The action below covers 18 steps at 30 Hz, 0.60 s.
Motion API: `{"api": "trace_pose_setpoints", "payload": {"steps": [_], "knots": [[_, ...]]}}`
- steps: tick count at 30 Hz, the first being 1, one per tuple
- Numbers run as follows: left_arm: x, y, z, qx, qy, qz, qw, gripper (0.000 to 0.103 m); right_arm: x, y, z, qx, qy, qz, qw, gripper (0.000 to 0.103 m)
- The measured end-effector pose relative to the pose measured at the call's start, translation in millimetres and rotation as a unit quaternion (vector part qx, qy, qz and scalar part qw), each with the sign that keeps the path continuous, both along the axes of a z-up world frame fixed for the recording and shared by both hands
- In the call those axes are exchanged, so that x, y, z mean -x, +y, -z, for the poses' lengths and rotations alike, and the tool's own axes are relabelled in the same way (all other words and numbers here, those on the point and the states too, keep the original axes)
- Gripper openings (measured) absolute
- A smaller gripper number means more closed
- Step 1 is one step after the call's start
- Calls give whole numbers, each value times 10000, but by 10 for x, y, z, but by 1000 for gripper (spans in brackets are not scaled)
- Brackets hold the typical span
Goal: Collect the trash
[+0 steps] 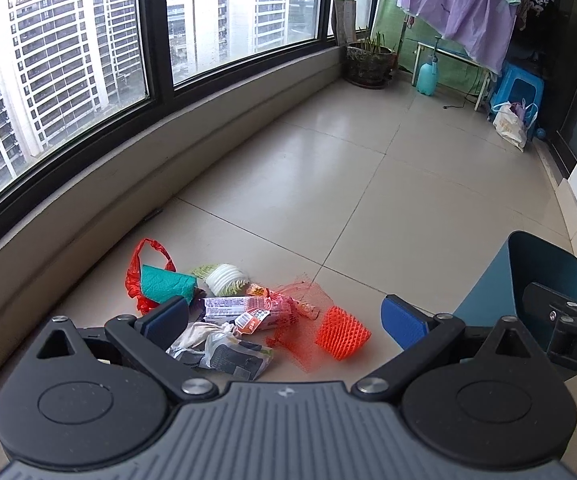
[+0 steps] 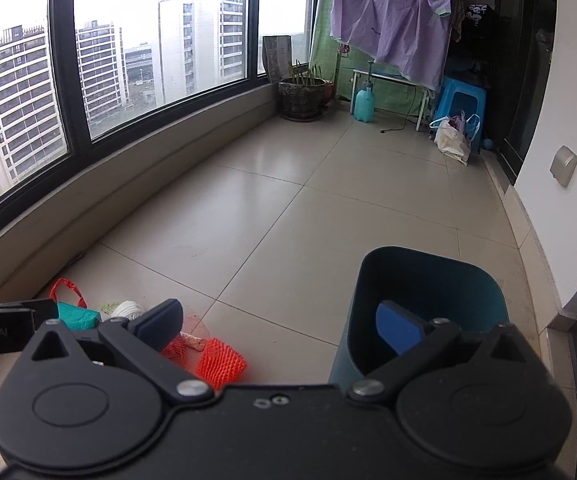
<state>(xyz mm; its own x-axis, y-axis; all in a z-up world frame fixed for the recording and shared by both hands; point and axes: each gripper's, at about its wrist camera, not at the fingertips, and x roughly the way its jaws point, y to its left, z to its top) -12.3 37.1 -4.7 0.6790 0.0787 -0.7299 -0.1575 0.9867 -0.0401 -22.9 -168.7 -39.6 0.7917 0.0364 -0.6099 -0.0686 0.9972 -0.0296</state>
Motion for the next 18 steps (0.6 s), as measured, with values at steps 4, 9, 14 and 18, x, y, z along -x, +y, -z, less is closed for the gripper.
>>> {"api": "trace_pose_setpoints", "payload": {"steps": [4, 9, 14, 18], "knots": [[21, 71, 9, 28, 20, -76, 10000, 103, -17, 56, 3, 13, 4, -88, 10000, 103], [26, 117, 28, 30, 47, -121, 9999, 103, -44, 59, 13, 4, 29, -151, 9999, 103], [41, 168, 60, 37, 85, -152, 9998, 103, -55, 26, 26, 1, 22, -193, 9998, 103], [32, 176, 78, 55, 100, -126, 9999, 103, -71, 26, 34, 17, 14, -182, 9998, 103]]}}
